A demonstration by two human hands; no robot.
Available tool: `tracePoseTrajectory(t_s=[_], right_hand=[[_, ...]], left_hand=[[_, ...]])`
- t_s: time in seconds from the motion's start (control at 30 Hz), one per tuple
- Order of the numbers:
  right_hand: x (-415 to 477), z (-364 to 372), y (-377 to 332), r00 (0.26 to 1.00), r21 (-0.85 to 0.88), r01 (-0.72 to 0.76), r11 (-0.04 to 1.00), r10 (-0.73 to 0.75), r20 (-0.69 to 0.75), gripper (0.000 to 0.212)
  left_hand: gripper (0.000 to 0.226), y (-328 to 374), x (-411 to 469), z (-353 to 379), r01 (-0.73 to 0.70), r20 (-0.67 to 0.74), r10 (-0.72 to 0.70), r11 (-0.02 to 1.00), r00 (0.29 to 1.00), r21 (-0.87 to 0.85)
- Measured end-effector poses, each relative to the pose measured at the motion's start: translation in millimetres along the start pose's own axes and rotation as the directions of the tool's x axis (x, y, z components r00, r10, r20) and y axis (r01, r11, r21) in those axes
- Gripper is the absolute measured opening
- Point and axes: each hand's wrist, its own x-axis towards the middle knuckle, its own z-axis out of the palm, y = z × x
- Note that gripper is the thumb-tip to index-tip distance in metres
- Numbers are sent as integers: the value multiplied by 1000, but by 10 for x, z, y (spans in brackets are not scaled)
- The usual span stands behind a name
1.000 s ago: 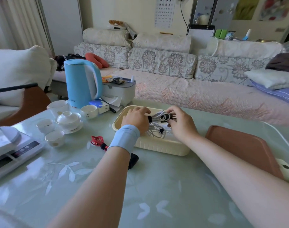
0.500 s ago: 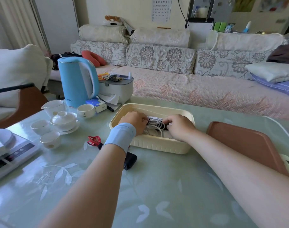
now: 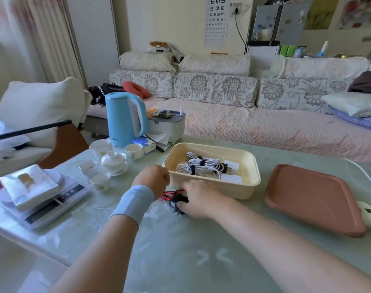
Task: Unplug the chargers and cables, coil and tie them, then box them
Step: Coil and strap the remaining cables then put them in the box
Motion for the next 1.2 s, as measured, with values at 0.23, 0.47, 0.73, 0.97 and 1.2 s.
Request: tracePoseTrajectory(t_s=[0.23,0.47,0.73,0.97,1.2], right_hand=[[-120,228,-60,1000,140,-22,990,24,-11,47],[-270,-118,216,918,132,208,969,-146,-370,47],[-120,-481,821,865,265,160,951,-6,-501,47],[152,-484,1344,882,268,-70,961,186,-434,43],[511,-340,1675,901,258,-211,943,290,-323,38]], left_hand=[[58,-167,-260,122,-172,240,86,915,967,364],[29,85,-180,-359,-157,383,75,970,921,187],[24,593,318,-456,-196,-225,187,980,956,-18],[32,947,896,104,-266,-429,323,945,843,191],[36,897,1094,499,-194,-86,191,981,978,-23]])
